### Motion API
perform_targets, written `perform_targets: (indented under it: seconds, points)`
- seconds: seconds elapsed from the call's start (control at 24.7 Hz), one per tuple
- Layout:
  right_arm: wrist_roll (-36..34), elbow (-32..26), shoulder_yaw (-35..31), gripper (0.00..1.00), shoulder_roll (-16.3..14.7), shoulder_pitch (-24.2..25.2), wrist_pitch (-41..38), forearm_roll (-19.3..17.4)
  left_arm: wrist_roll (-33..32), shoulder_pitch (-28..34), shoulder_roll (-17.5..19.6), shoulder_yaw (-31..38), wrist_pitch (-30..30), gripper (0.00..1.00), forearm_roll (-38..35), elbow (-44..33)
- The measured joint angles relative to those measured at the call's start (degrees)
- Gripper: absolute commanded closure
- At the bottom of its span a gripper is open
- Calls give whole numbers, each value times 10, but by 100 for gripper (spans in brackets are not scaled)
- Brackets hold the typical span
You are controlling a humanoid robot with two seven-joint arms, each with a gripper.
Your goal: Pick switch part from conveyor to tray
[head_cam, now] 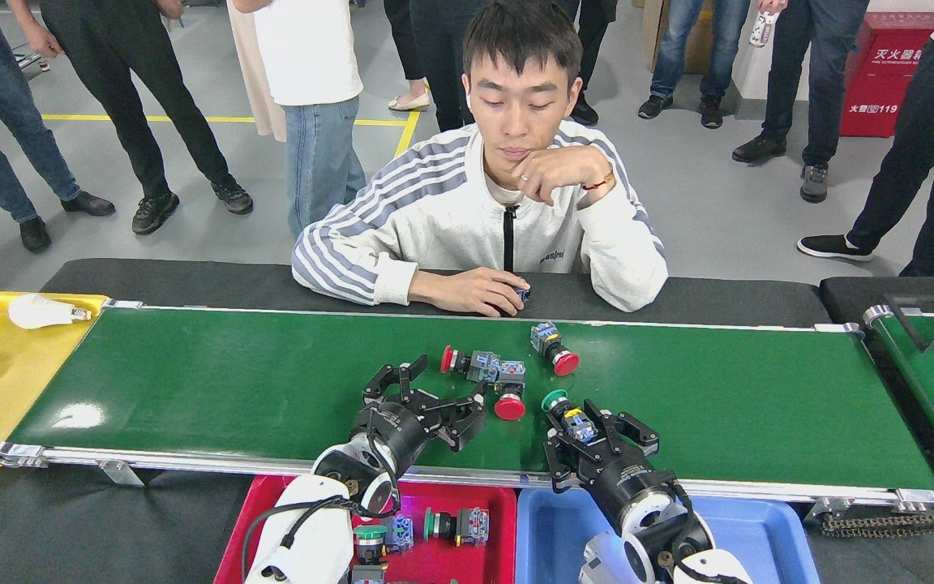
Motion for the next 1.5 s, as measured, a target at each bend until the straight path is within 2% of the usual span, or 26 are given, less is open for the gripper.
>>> perform_targets:
  seconds: [0.16,0.2,0.24,0.28,0.32,0.49,0.69,0.77,0.89,1.01,1.05,1.09,1.13,1.21,1.25,1.37,1.5]
  points:
    - [0,-75,25,98,0,53,-46,0,0,-1,1,1,3,0,0,5]
    - [0,-94,31,94,0,68,-64,0,0,-1,1,1,4,0,0,8]
    - [0,-111,37,69,0,82,-85,0,0,-1,1,1,8,0,0,12]
    - [0,-128,43,22,0,95,-107,0,0,-2,1,1,13,0,0,17]
    - [1,-144,52,0,0,106,-132,0,0,-4,2,1,20,0,0,21]
    - [1,-159,86,0,0,117,-217,0,-1,-9,4,2,37,0,0,33]
    - [1,-168,78,0,0,118,-240,-4,-2,-10,4,2,74,0,0,53]
    - [0,-184,16,0,0,128,-241,-16,-2,-11,6,2,99,0,0,56]
    - [-14,-200,-142,1,1,186,-242,-49,-2,-12,13,18,117,0,0,56]
    - [-58,-201,-301,2,20,215,-227,-56,-2,-15,15,42,124,2,0,58]
    - [-80,-201,-334,1,27,225,-212,-56,-2,-17,15,46,126,9,0,60]
    - [-97,-201,-350,1,29,235,-195,-54,-2,-18,15,49,128,22,0,62]
    - [-113,-201,-357,1,29,240,-172,-52,-1,-19,15,52,129,40,0,64]
    - [-127,-201,-359,1,25,241,-132,-47,1,-18,15,55,131,65,0,65]
    - [-130,-201,-359,1,23,241,-120,-46,2,-16,15,55,133,69,1,64]
    - [-135,-201,-360,1,22,241,-92,-45,7,12,19,55,117,71,1,30]
    - [-132,-201,-359,1,12,244,-76,-45,8,106,43,56,19,71,1,-99]
